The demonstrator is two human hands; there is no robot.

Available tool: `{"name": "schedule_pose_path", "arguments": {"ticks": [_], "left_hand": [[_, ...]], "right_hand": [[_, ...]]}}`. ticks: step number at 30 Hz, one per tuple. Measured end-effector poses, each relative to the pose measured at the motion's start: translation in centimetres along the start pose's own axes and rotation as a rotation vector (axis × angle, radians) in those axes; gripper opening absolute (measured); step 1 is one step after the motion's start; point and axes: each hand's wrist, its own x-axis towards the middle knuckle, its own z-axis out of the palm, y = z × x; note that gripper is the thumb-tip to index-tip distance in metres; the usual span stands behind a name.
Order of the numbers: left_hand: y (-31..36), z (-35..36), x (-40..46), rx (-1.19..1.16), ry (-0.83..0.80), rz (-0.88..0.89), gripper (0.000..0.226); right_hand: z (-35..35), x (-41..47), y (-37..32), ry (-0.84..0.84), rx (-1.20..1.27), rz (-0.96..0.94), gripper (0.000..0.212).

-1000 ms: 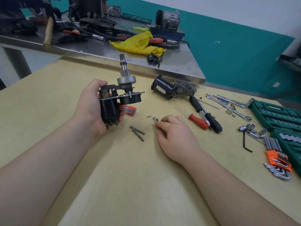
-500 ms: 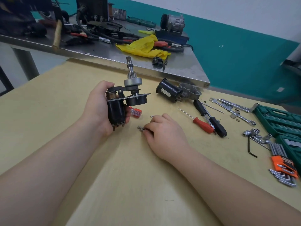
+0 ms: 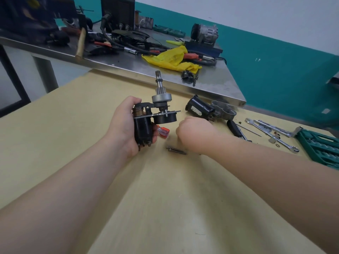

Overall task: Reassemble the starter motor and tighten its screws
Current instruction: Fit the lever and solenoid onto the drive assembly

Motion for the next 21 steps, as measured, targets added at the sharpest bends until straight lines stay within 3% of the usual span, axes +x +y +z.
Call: {"name": "schedule_pose_path", "arguments": {"ticks": [2, 4, 6, 9, 10, 15, 21], "left_hand": [[0.0, 0.0, -0.1, -0.001, 0.001, -0.003, 0.045], [0.1, 0.0, -0.2, -0.005, 0.008, -0.006, 0.044], [0.1, 0.1, -0.3, -0.006, 0.009, -0.009, 0.044], [0.2, 0.1, -0.6, -0.017, -0.024, -0.033, 0.043], [0.1, 0.2, -0.8, -0.017, -0.056, -0.057, 0.044], [-1.2, 1.1, -2.0, 0.054, -0.227, -0.186, 0.048], [-4.3, 3.3, -4.4, 0.132, -0.268, -0.269, 0.04]], "right_hand": [[-0.3, 0.3, -0.3, 0.005, -0.067, -0.051, 0.034], [-0.5, 0.4, -0.3, 0.004, -0.069, -0.052, 0.038], [-0.6, 0.3, -0.2, 0.018, 0.006, 0.006, 0.03], [-1.2, -1.3, 0.3, 0.117, 0.325, 0.155, 0.005], [-1.1, -2.3, 0.6, 0.166, 0.427, 0.206, 0.008], [0.0, -8.8, 0.0, 0.623, 1.0, 0.381, 0.008], [1.2, -15.2, -2.9, 1.047, 1.199, 0.401, 0.01]]}}
